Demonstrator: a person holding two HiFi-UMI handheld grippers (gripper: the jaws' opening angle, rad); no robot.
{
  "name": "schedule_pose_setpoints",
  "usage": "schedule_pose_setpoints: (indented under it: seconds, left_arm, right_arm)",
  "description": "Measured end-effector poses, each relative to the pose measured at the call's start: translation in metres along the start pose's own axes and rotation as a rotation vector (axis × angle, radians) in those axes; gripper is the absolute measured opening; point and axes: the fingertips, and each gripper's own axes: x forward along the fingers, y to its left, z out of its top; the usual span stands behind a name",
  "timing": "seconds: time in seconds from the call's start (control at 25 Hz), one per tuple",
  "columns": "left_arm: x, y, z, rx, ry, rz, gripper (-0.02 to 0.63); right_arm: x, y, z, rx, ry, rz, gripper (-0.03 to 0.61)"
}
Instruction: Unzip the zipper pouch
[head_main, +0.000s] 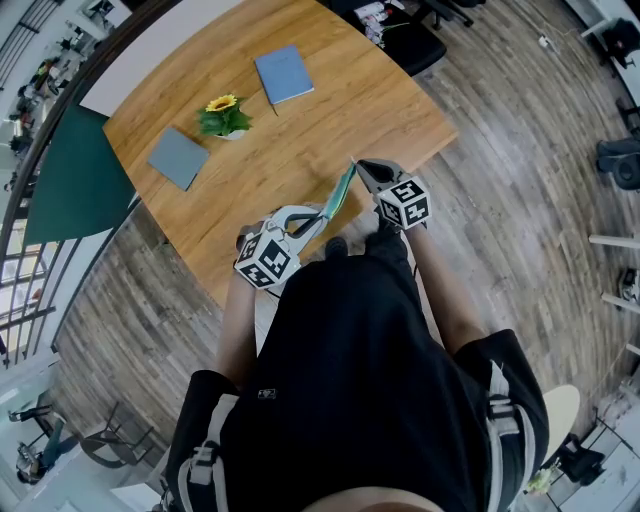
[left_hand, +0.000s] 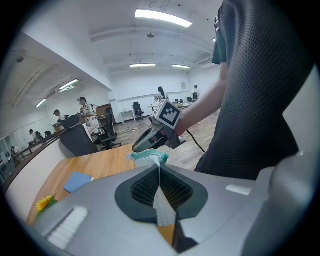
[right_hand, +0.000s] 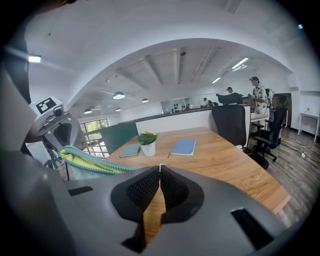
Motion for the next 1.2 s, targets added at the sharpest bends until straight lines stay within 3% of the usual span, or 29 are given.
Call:
schedule_pose_setpoints:
  seconds: [0.6,1.0,1.2]
  left_arm:
    - [-0.002,0.001,0.007,0.004,-0.01,0.003,0.008]
    - [0.001,0.01,0.006,-0.047,-0.017,0.038,0.008]
    - [0.01,0.017,0.002,-0.075,0.004,0.05,0.008]
  right_arm:
    - [-0.006,-0.002,0.005,-0.009,-0.008,0.0,0.018]
    - [-0.01,-0.01,0.015,-0.037,-0.034,0.013,0.037]
    - [-0.012,-0.021,0.017,-0.035,-0.026,0.029,0.006]
